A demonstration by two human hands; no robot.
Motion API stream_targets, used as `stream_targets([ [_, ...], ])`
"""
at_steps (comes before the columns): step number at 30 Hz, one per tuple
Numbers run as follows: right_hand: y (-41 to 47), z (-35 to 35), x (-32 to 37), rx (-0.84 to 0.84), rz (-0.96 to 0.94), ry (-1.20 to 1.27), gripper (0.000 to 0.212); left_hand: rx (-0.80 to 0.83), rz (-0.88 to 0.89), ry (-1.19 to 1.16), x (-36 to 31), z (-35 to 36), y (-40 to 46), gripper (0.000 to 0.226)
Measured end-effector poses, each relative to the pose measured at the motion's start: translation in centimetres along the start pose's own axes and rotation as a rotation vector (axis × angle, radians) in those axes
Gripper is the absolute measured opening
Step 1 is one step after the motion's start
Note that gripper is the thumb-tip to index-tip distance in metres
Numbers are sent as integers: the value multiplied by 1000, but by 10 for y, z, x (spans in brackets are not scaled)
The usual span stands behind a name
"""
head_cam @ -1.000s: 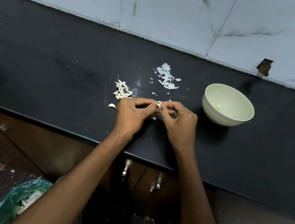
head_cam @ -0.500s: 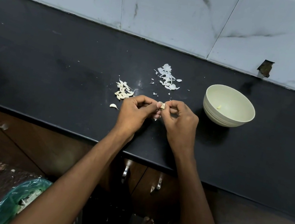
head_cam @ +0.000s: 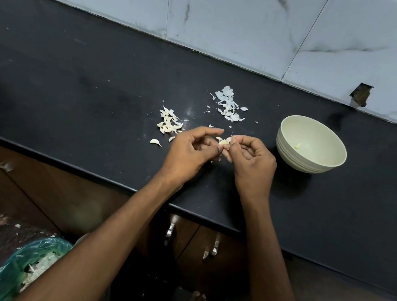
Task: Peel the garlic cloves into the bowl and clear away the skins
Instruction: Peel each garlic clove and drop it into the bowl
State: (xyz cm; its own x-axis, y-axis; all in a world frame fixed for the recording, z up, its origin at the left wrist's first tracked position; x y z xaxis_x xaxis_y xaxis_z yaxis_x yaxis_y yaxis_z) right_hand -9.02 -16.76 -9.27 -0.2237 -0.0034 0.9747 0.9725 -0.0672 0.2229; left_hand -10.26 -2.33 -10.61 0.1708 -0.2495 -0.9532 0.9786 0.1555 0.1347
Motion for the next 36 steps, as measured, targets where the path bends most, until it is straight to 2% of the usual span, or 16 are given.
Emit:
stream_targets([
  [7,2,0,-5,28,-2,-60,2,-43,20,49,0,1,0,15],
  [15,9,-6,-12,-99,-12,-160,7,-110,-14,-41,-1,-1,-3,17],
  [20,14,-7,-19,-33,-52,-351,23,-147,-70,-120,2,-3,0,18],
  [24,12,-4,-15,63,-50,-274,27,-147,-72,-87,-1,-4,0,14],
  [27,8,-3,-9,36,-185,-366,27,-144,-67,-68,-1,-4,-1,12],
  [31,0,3,-3,41,-470,-640,15,-125,-25,74,3,-5,0,14],
  [36,-4,7,1,40,-524,-812,12,-112,-34,146,7,-7,-1,13],
])
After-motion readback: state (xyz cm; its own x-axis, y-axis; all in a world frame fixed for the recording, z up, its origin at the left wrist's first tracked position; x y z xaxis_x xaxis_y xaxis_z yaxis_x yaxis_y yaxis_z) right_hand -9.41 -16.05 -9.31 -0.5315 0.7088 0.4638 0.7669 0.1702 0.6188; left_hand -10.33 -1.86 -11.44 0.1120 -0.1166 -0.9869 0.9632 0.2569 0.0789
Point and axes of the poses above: each hand's wrist, its own y-axis towards the middle knuckle, its own z-axis out of the palm, x = y × z, the point moved 2 cm from there along y, towards the middle knuckle, and after that the axes turned 4 degrees about -y, right-handed, at the moved point
